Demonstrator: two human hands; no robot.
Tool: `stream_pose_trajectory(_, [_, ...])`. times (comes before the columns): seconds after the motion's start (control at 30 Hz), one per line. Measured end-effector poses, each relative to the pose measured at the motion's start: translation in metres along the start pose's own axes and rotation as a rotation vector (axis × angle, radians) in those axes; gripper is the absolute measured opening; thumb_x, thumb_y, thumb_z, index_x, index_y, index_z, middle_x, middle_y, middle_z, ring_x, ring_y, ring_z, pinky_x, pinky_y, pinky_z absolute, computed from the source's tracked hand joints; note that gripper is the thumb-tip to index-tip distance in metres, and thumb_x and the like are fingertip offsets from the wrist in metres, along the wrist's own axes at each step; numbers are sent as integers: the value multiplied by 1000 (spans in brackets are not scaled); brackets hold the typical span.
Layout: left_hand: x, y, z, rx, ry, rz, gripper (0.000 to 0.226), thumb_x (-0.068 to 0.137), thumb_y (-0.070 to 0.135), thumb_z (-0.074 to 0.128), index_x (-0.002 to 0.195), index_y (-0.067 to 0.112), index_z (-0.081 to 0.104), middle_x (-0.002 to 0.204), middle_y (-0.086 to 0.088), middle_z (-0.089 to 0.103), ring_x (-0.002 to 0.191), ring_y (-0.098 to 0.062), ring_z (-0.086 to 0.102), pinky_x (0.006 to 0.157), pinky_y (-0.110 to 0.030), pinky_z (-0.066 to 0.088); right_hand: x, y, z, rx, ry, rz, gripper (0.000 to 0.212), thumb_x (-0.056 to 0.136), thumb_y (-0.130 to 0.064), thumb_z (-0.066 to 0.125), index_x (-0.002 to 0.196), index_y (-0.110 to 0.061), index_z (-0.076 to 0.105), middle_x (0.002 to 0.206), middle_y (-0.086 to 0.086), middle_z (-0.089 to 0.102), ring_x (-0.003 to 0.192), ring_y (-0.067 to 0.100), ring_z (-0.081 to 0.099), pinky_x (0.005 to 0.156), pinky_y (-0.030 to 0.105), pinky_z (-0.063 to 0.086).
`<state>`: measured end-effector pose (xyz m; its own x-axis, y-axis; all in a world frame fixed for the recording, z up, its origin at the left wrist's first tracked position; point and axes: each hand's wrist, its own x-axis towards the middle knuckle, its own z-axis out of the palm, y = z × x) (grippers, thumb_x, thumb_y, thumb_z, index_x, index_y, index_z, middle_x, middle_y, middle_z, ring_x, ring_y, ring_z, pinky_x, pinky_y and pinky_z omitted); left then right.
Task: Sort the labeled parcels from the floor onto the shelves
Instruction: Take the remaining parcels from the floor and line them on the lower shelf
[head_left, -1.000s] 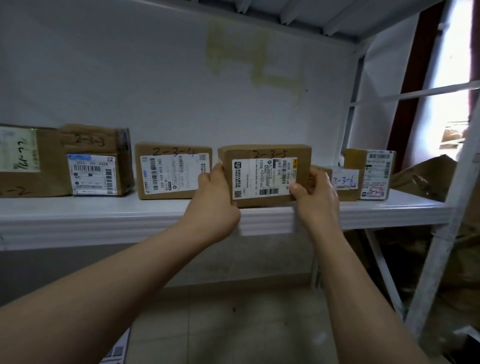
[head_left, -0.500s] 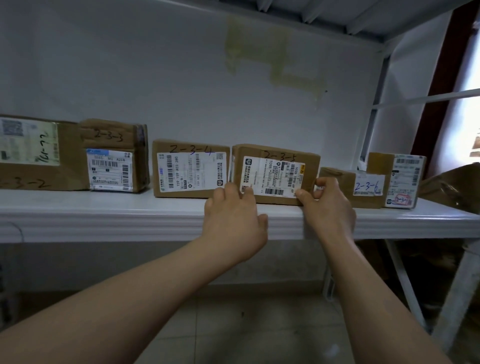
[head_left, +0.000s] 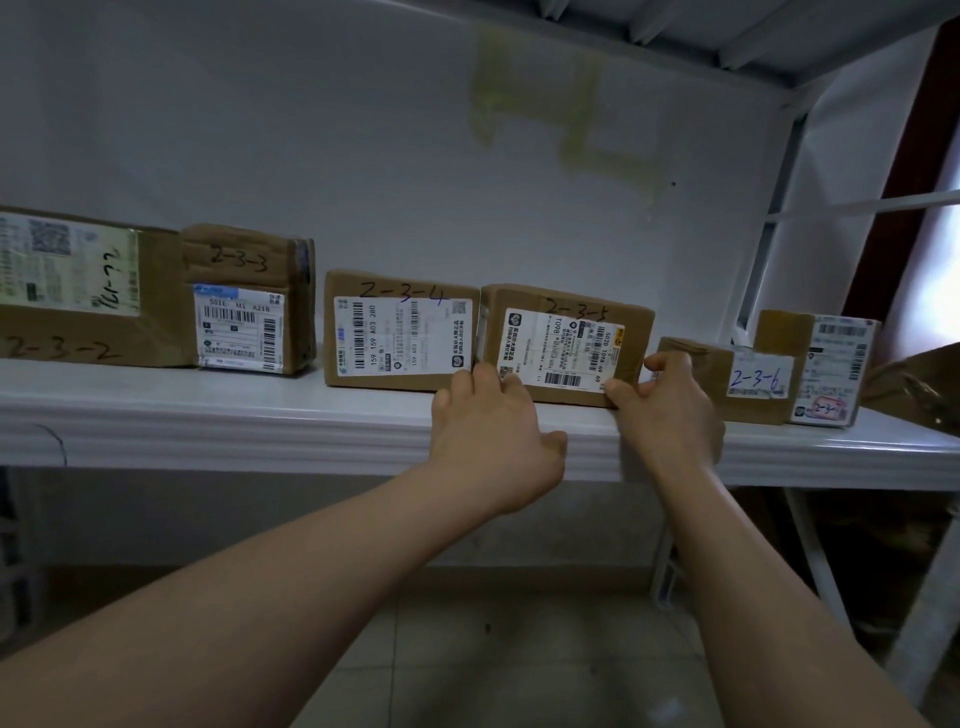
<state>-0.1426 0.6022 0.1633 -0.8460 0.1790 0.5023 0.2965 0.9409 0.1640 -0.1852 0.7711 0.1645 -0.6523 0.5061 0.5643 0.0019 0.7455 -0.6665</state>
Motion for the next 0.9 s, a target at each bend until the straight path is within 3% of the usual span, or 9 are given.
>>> stream_pose_trajectory(0.1, [-8,-5,0,-97,103,79,66,91,60,47,142,18,41,135,-7,39,123,-25,35,104,-41,33,-13,-2,-7,114,92,8,38,89,-41,70,118,-25,49,111,0,61,105,23,61,90,46,53])
stream_pose_trajectory(0.2, [-34,-20,2,-221,316,315,43,92,46,56,126,20,59,117,-1,51,109,-19,44,92,-36,44,-55,-15,-10,341,228,-103,19,96,-38,62,99,-22,52,95,-8,54,90,8,58,76,20,47])
stream_pose_trajectory(0.27, [-57,-39,9,-263,392,420,23,89,35,59,101,18,70,96,-1,58,92,-19,51,74,-32,44,-98,-30,-2,524,199,-185,20,100,-33,58,87,-18,53,79,-10,52,73,-3,55,62,8,40])
stream_pose_trajectory(0.37, [-97,-88,29,-254,336,372,21,86,31,56,72,17,65,74,0,59,73,-21,55,57,-28,40,-170,-43,39,634,21,-301,34,101,-29,58,69,-22,46,59,-9,45,56,1,44,53,13,34])
stream_pose_trajectory(0.5, [-152,-179,64,-191,172,185,25,82,28,59,60,17,51,61,-1,58,57,-25,55,46,-28,39,-254,-48,118,614,-303,-280,46,95,-42,56,58,-22,37,51,-6,40,52,3,34,53,29,33])
stream_pose_trajectory(0.6, [-199,-251,86,-174,21,-19,28,80,31,56,58,21,41,59,-1,57,55,-24,55,45,-29,39,-305,-48,172,510,-538,-305,51,96,-37,62,56,-25,32,51,-6,40,51,7,33,53,39,34])
stream_pose_trajectory(0.73, [-271,-345,124,-168,-378,-441,34,88,38,52,62,15,51,66,-3,58,71,-24,60,58,-30,44,-370,-43,240,143,-1031,-321,34,92,-33,66,66,-22,46,62,-7,55,64,14,54,63,36,44])
stream_pose_trajectory(0.8, [-309,-395,143,-204,-594,-718,27,92,34,53,87,13,68,94,-9,69,94,-27,65,74,-30,49,-405,-42,270,-3,-1278,-249,10,87,-31,68,88,-26,59,87,-1,68,83,23,66,74,31,52])
stream_pose_trajectory(0.9, [-356,-456,161,-434,-554,-1202,41,94,18,54,131,1,57,130,-20,61,120,-33,60,90,-36,51,-457,-45,315,-95,-1480,-157,18,85,-28,70,100,-27,61,97,-2,66,87,20,65,73,25,49])
